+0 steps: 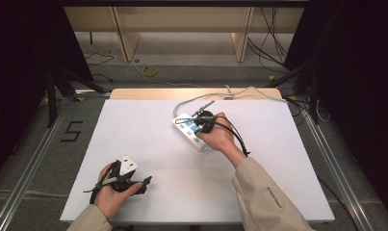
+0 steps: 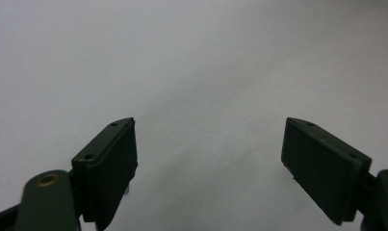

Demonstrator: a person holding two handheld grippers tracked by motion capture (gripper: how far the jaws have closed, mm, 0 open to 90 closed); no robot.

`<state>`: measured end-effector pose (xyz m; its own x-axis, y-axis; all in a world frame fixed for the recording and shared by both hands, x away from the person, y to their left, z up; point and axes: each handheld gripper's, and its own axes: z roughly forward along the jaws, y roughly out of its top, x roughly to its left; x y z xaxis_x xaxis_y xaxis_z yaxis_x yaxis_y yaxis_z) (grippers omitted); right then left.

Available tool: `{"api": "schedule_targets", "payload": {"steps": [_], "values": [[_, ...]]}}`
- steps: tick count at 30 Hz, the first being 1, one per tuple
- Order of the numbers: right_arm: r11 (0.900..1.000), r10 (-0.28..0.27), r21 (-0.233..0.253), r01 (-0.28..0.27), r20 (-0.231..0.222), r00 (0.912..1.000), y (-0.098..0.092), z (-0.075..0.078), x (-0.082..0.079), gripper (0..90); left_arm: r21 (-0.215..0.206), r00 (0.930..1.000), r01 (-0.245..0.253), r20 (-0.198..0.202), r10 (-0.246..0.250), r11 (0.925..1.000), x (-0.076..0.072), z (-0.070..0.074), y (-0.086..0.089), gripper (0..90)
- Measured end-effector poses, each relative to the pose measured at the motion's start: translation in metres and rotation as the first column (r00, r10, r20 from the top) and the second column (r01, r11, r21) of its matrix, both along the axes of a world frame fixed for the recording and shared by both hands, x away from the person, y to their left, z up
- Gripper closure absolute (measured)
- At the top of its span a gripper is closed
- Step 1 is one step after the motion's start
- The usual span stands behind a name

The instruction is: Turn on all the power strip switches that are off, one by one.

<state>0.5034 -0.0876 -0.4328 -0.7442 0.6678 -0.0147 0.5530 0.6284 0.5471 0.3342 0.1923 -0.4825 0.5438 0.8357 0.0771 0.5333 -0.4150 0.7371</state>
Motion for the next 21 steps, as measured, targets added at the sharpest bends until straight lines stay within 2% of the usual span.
{"api": "schedule_targets", "payload": {"steps": [7, 16, 21], "values": [[1.000, 0.007, -0.006, -0.007, -0.026, 0.9996, 0.0035, -0.0075, -0.0020, 90.0, 0.000, 1.0000, 0.001, -0.002, -0.001, 1.0000, 0.0003, -0.0004, 0.0001, 20.0], [1.000, 0.004, -0.018, -0.004, -0.037, 0.9993, 0.0049, -0.0087, -0.0019, 90.0, 0.000, 1.0000, 0.002, -0.002, -0.002, 1.0000, 0.0003, -0.0004, 0.0000, 20.0], [0.999, 0.002, -0.036, -0.003, -0.025, 0.9997, 0.0078, -0.0097, -0.0039, 90.0, 0.004, 1.0000, 0.002, -0.006, -0.002, 1.0000, 0.0005, -0.0003, -0.0003, 20.0]]}}
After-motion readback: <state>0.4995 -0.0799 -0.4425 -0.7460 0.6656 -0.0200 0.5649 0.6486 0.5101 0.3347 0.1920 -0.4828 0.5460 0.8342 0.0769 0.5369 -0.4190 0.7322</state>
